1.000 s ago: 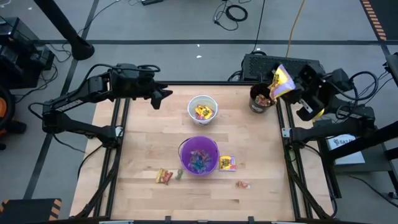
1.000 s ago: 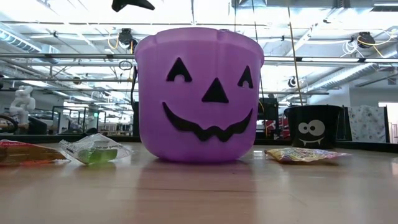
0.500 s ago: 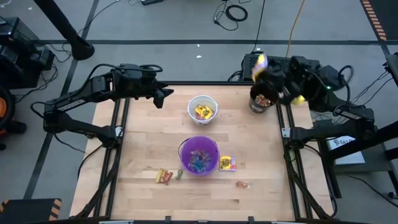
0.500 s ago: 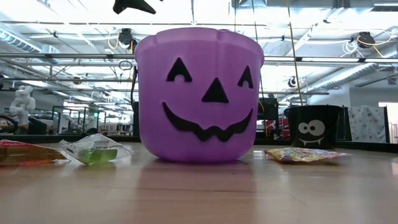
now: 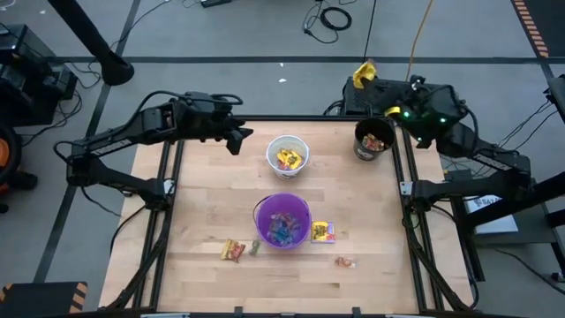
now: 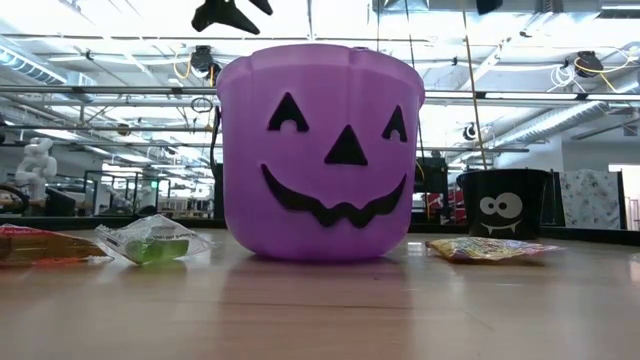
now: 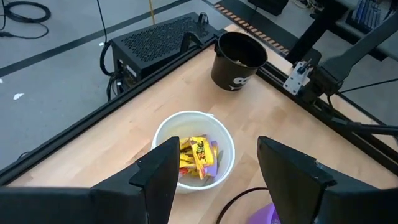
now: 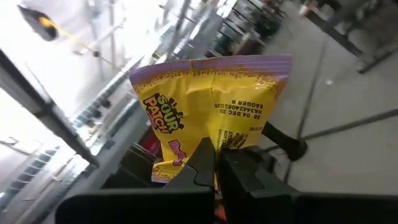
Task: Sort candy by brand, put in halloween buckets
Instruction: Put the yellow candy into the white bucket, then put the gold candy into the black bucket
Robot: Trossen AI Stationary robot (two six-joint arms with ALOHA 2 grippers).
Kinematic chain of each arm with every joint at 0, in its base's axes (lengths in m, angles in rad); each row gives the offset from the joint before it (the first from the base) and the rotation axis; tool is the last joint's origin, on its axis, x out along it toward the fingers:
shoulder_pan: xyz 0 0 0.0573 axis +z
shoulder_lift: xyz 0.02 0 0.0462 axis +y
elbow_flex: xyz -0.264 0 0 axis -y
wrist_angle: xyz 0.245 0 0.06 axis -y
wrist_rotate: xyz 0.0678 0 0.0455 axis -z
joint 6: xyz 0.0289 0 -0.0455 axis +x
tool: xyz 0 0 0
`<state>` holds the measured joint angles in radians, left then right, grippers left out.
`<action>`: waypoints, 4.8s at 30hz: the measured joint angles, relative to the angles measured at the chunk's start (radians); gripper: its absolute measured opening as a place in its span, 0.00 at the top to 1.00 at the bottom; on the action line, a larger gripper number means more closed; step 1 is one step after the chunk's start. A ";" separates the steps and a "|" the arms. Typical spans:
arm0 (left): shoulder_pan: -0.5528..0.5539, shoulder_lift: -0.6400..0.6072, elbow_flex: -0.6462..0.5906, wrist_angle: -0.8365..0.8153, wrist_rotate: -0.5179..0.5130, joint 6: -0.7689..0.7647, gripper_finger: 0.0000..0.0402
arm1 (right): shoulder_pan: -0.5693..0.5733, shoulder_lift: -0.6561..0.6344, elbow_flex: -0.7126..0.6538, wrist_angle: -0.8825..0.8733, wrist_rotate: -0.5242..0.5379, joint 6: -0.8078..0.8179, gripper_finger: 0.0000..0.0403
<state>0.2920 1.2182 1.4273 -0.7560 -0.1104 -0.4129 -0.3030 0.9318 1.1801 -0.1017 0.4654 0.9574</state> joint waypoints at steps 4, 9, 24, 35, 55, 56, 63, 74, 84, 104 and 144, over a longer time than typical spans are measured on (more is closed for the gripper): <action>0.000 0.000 0.000 0.028 0.000 0.001 0.45 | -0.005 -0.001 0.000 -0.014 -0.047 -0.224 1.00; 0.000 0.000 0.000 0.044 0.000 0.003 0.45 | -0.003 -0.002 0.001 -0.125 -0.177 -0.748 1.00; 0.001 0.000 0.000 0.032 0.002 -0.017 0.45 | -0.011 0.341 0.001 -0.219 -0.268 -0.487 1.00; -0.057 -0.009 0.000 -0.352 0.096 -0.245 0.45 | -0.045 0.673 0.000 -0.049 -0.447 -0.477 0.97; -0.483 -0.035 -0.301 -0.313 0.038 -0.394 0.45 | -0.022 0.485 0.131 -0.379 -0.629 -0.514 0.49; -0.510 -0.038 -0.335 -0.274 0.051 -0.394 0.45 | -0.011 0.466 0.131 -0.410 -0.629 -0.514 0.49; -0.736 -0.038 -0.589 -0.030 0.054 -0.358 0.45 | 0.058 0.386 0.132 -0.604 -0.588 -0.468 0.51; -0.895 -0.009 -0.890 0.497 0.025 -0.228 0.33 | 0.118 0.391 0.132 -0.606 -0.563 -0.354 0.51; -0.910 0.163 -0.927 0.635 0.017 -0.021 0.28 | 0.122 0.391 0.132 -0.595 -0.565 -0.341 0.51; -0.911 0.138 -0.832 0.473 0.255 -0.170 0.98 | 0.118 0.391 0.131 -0.529 -0.568 -0.367 0.51; -0.636 -0.476 -0.375 0.885 -0.803 0.394 1.00 | 0.020 0.391 0.131 -0.166 -0.573 -0.449 0.51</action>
<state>-0.3440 0.7427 1.0519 0.1292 -0.9132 -0.0184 -0.2825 1.3224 1.3109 -0.2679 -0.1074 0.5079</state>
